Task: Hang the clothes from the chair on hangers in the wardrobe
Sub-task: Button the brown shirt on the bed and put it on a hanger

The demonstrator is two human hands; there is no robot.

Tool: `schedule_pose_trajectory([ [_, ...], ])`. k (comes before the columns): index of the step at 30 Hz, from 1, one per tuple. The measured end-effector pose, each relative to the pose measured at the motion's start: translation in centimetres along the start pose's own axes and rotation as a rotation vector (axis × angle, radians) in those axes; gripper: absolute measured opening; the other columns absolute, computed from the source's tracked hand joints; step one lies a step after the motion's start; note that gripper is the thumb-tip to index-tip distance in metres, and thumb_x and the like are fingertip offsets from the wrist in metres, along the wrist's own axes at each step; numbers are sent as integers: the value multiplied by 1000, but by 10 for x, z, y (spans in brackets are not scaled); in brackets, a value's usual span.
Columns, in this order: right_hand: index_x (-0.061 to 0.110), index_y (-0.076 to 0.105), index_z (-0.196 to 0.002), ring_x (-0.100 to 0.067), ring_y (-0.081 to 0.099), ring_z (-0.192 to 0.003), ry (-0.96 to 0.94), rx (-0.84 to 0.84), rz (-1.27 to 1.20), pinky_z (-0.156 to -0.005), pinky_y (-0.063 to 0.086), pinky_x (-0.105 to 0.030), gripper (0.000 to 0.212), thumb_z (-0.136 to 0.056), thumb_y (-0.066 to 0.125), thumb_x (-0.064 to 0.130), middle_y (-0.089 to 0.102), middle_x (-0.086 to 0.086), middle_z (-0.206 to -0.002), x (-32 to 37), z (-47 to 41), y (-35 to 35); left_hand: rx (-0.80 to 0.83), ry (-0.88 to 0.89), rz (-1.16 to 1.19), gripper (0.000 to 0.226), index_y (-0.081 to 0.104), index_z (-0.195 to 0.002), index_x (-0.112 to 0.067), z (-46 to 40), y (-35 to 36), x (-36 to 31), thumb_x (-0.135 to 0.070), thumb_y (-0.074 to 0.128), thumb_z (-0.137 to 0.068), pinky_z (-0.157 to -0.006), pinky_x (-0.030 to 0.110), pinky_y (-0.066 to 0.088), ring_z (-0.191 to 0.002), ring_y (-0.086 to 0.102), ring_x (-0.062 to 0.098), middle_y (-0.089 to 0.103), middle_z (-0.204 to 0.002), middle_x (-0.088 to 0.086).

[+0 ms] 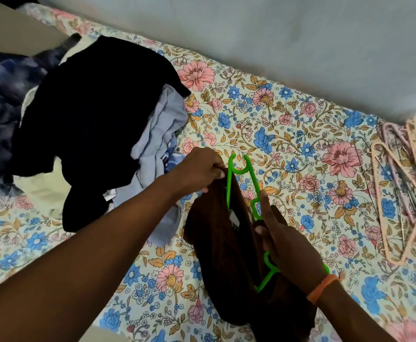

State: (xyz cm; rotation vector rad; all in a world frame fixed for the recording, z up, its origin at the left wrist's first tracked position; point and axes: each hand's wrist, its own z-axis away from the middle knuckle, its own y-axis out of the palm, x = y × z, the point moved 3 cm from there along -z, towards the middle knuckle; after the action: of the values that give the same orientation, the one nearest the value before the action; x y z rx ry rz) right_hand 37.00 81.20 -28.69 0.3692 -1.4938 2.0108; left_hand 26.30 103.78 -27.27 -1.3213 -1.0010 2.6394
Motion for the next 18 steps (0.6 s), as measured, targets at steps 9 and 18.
schedule_pose_trajectory([
  [9,47,-22,-150,-1,47,-44,20,-66,-37,-46,51,-30,98,-99,56,14,53,14,-63,-5,0,0,-210,-81,-204,40,37,-50,-13,-13,8,-6,-29,54,-83,-53,29,35,-48,40,22,39,-50,3],
  [18,43,-38,-142,-6,49,-52,-38,57,64,-57,55,-30,95,-103,46,20,53,12,-74,0,-8,-7,-191,-443,389,27,62,-91,9,-9,-3,11,-17,59,-88,-70,46,62,-64,64,26,64,-81,21],
])
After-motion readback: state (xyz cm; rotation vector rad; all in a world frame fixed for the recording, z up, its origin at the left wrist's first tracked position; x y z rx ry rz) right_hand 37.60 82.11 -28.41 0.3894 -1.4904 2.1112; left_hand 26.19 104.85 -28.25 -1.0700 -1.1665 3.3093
